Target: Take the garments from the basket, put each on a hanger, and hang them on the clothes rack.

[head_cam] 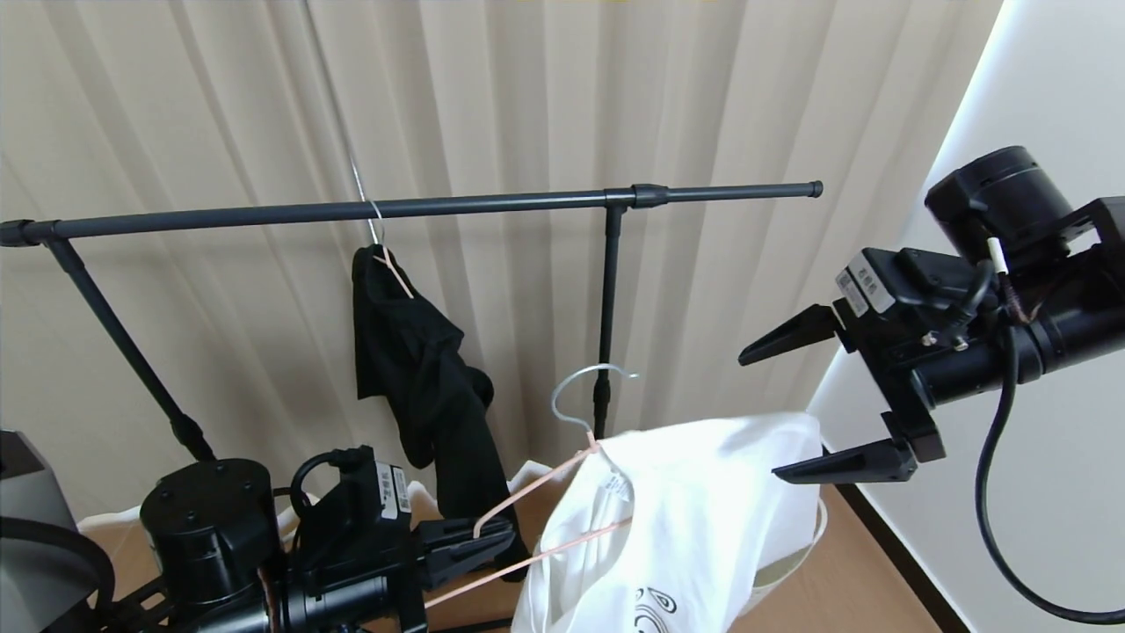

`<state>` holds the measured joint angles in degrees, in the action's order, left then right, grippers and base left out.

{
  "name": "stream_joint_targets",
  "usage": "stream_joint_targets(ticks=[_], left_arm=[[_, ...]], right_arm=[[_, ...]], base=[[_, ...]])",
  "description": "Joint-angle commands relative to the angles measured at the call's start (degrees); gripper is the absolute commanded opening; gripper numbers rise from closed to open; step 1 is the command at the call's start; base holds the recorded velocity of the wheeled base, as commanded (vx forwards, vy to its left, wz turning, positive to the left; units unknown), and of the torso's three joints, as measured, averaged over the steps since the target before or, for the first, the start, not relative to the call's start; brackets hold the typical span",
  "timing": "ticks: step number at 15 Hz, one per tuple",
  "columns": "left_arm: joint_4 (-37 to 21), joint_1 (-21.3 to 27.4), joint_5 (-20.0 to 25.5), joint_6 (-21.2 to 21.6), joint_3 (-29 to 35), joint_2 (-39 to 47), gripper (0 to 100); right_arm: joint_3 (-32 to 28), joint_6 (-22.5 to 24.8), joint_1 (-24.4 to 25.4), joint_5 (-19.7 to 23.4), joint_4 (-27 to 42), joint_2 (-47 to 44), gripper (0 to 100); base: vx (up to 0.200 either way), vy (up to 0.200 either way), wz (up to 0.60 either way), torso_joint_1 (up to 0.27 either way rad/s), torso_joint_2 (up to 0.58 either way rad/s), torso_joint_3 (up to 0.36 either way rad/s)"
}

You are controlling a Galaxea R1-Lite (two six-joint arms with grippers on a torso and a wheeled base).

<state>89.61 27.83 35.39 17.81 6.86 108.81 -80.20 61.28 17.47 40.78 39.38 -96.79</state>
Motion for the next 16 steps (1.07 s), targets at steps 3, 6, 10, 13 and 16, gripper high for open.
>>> stream_joint_targets(ticks=[3, 6, 10, 13, 16], left_arm=[[0.39, 0.12, 0.38, 0.38, -0.97, 0.00, 0], [0.39, 1.26, 0.29, 0.38, -0.97, -0.18, 0], [0.39, 1.26, 0.29, 0.38, -0.89, -0.27, 0], [0.39, 1.26, 0.29, 0.30, -0.89, -0.27, 0], [0.39, 1.35, 0.29, 0.30, -0.89, -0.18, 0]], right_arm=[[0.22, -1.34, 3.80, -0.08, -0.18, -3.93, 100], [0.05, -3.63, 5.82, -0.52, -0.44, -5.25, 100], [-0.31, -5.12, 5.91, -5.18, -1.41, -6.39, 100], [-0.39, -6.09, 5.91, -6.41, -3.69, -7.62, 100], [-0.66, -6.09, 5.91, -6.41, -4.22, -8.41, 100]], base=[[0.000, 0.000, 0.00, 0.000, 0.00, 0.000], [0.000, 0.000, 0.00, 0.000, 0.00, 0.000], [0.000, 0.000, 0.00, 0.000, 0.00, 0.000], [0.000, 0.000, 0.00, 0.000, 0.00, 0.000], [0.000, 0.000, 0.00, 0.000, 0.00, 0.000]])
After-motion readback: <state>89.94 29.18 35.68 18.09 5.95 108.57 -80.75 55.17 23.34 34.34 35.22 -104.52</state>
